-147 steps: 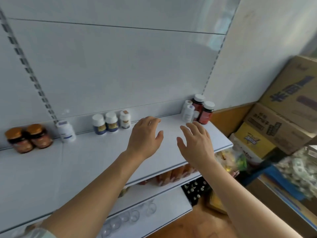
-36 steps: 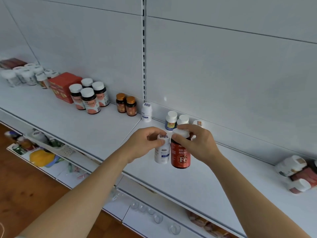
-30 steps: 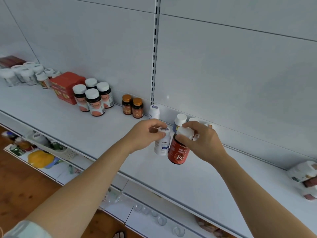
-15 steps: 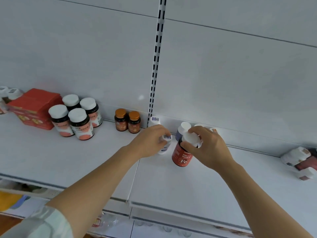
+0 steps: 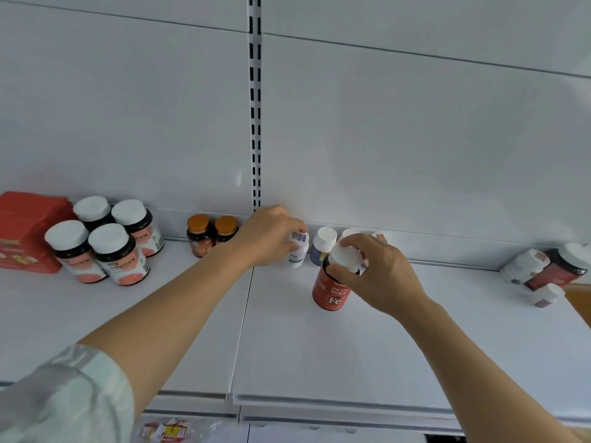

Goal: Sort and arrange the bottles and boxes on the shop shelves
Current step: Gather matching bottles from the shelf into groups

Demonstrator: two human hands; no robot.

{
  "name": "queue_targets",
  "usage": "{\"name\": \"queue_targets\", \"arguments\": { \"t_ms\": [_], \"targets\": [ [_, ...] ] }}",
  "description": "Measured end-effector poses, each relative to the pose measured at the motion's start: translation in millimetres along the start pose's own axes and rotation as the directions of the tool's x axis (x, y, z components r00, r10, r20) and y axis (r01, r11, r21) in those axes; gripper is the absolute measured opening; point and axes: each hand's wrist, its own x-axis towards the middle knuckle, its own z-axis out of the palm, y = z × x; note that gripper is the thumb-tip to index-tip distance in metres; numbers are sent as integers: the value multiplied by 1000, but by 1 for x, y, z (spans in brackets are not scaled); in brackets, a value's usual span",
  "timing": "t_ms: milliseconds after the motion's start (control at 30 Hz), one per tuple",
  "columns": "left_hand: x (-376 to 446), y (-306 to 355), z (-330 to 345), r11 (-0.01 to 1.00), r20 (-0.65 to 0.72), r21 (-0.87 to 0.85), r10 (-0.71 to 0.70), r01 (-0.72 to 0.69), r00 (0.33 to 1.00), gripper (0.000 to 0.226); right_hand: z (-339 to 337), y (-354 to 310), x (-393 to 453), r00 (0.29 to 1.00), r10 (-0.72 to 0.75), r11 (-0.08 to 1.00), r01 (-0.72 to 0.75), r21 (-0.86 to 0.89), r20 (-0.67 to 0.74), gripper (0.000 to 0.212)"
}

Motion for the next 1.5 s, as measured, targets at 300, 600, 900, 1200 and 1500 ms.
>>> {"name": "queue_targets", "arguments": {
  "t_ms": [300,600,900,1200,1500],
  "targets": [
    [12,-6,8,979,25,164,115,-118,993,22,7,6,7,1000,-22,1000,22,16,4,46],
    [10,-8,9,946,54,306,93,-105,994,25,14,6,11,1000,-25,999,24,29,17,47],
    [5,-6,13,928,-32,367,82,-64,996,20,11,5,10,1000,-9,1000,9,24,24,47],
    [-10,3,9,984,-113,177,-15,35,993,26,5,2,12,997,-65,997,66,38,-31,44],
    [-77,-4,-16,978,-349,49,-174,203,921,22,16,-28,31,985,-165,981,170,94,-58,44]
  ]
}}
